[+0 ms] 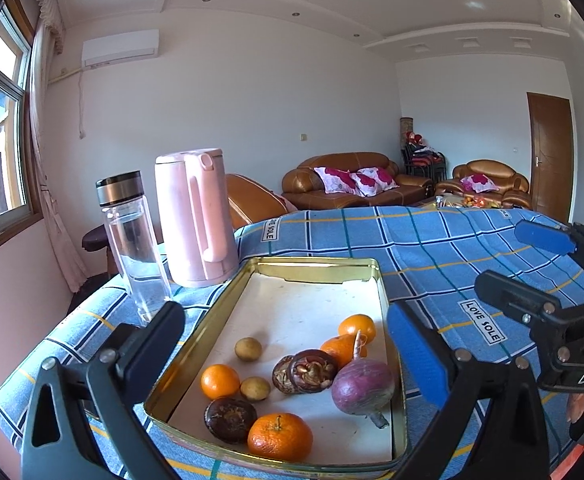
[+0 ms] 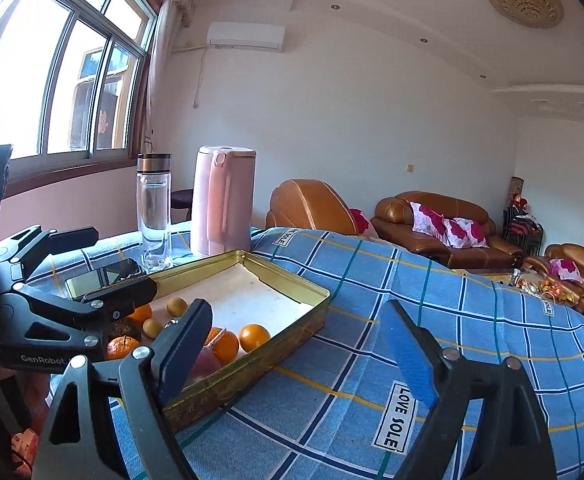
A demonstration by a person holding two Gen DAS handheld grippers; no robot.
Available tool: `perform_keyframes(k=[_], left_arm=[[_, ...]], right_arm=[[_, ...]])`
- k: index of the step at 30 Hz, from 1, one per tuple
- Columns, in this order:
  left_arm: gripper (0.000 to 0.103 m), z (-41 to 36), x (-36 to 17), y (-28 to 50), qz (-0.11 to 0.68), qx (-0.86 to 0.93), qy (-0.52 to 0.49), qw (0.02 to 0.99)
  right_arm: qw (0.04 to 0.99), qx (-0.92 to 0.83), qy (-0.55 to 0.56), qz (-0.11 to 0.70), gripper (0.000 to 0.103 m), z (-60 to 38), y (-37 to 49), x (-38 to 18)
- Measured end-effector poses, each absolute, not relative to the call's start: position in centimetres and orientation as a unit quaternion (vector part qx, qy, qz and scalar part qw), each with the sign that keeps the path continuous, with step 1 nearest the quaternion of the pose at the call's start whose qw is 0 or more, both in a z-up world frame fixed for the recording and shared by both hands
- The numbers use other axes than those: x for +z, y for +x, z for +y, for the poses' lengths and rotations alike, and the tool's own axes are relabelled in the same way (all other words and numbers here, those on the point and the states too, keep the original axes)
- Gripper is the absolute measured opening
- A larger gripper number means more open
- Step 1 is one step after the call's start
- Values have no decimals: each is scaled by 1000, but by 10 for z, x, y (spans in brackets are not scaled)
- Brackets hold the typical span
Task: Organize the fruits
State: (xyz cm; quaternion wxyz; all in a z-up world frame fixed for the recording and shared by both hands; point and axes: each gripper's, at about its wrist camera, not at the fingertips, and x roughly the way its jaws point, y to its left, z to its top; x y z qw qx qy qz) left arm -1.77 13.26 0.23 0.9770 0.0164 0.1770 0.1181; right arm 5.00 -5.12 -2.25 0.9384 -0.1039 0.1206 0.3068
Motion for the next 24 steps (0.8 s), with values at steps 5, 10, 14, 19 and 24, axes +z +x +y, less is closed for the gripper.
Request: perform_keyframes(k=[5,10,14,19,24], left_arm=[[103,132,2,-17,178,118,17,977],[103,132,1,-17,178,118,17,977],[103,132,1,-17,180,117,17,977],[103,131,0,-15,184,117,20,976],[103,128,4,-16,179,117,21,977]], right_arm=[[939,307,-103,121,87,-51,50,-23],[939,306,-104,121,87,-52,50,-23],[938,306,-104,122,87,-52,50,-23],[939,304,-104,119,87,-53,50,-22],[941,303,-102,114,87,-56,48,-21]])
